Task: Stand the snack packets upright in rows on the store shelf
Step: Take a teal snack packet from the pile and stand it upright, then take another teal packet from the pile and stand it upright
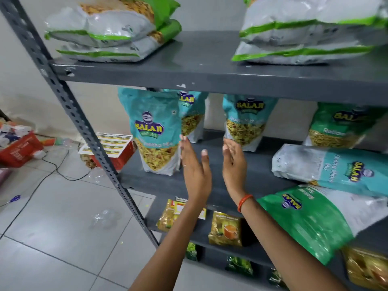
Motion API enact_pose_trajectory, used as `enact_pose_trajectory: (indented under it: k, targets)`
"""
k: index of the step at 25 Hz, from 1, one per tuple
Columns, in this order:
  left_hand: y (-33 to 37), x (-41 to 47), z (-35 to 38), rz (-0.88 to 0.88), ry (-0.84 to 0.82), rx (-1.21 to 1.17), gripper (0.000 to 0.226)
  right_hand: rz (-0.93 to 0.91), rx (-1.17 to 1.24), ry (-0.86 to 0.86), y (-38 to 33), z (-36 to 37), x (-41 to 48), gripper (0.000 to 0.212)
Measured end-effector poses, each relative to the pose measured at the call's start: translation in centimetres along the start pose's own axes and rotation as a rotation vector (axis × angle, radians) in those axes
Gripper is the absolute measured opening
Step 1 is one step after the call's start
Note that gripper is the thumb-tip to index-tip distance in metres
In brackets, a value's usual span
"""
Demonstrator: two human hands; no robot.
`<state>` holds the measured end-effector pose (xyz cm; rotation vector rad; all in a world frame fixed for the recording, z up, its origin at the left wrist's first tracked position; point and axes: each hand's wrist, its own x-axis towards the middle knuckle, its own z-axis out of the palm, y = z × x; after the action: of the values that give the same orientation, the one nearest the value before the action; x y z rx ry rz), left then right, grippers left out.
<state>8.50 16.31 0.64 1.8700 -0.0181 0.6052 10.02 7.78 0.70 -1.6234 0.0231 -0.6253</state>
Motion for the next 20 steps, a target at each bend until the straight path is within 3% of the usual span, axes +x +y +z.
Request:
enact_pose_trajectory:
  k: [5,12,16,20]
  targets:
    - [3.2,-5.6,9.7,0.046,-0.264,-0.044,0.06,0.09,0.008,0.295,3.1,-12.0,-0.9,0.025]
    - [5.5,-10.3,20.6,0.143,-0.706,0.04,0.048,0.435,0.34,0.595,5.6,-23.5,-1.5,0.018]
    - [6.1,-10.7,22.4,0.118,-0.649,0.088,0.039,0.448,0.444,0.642,5.3,-25.8,-0.9,0.018]
    - [6.2,-9.7,21.9,0.087,-0.541,0.011,0.027,0.456,0.374,0.645,5.3,-27.0,0.8,0.034]
